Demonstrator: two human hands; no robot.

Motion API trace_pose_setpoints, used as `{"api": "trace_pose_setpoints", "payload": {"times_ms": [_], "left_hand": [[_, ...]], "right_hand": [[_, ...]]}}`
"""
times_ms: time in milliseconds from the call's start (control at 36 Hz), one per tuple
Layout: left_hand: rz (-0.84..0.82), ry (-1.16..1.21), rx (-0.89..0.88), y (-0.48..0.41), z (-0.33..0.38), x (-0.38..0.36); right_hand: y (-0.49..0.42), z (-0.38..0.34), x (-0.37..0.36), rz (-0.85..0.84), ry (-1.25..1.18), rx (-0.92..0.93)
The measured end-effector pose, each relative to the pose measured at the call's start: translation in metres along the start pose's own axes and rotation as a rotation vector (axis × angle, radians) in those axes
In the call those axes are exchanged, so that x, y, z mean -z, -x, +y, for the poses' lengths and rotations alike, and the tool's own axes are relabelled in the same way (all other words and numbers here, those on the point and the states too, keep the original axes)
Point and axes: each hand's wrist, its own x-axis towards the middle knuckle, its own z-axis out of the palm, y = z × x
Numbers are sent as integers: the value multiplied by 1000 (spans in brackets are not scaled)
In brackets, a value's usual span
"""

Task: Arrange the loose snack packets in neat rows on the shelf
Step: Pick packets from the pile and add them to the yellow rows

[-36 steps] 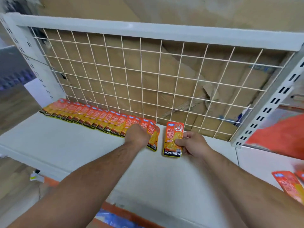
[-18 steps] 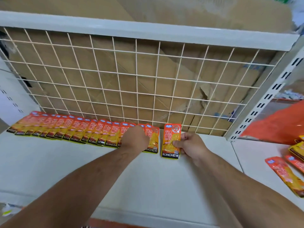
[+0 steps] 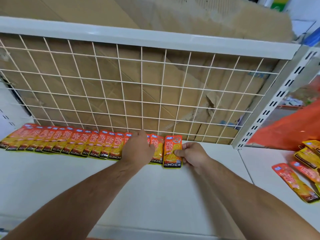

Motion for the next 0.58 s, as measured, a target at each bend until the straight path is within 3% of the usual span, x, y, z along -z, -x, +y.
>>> {"api": "trace_pose_setpoints", "payload": {"times_ms": [194,333,583], "left_hand": [[57,27,-37,5,-8,11],[73,31,-35,8,-10,13],[80,6,-36,12,-7,13]], "right_hand": [[-17,-9,-17,10,55,-26],[-29,-9,-27,131,391,24],[-32,-14,-34,173,580,40]]}}
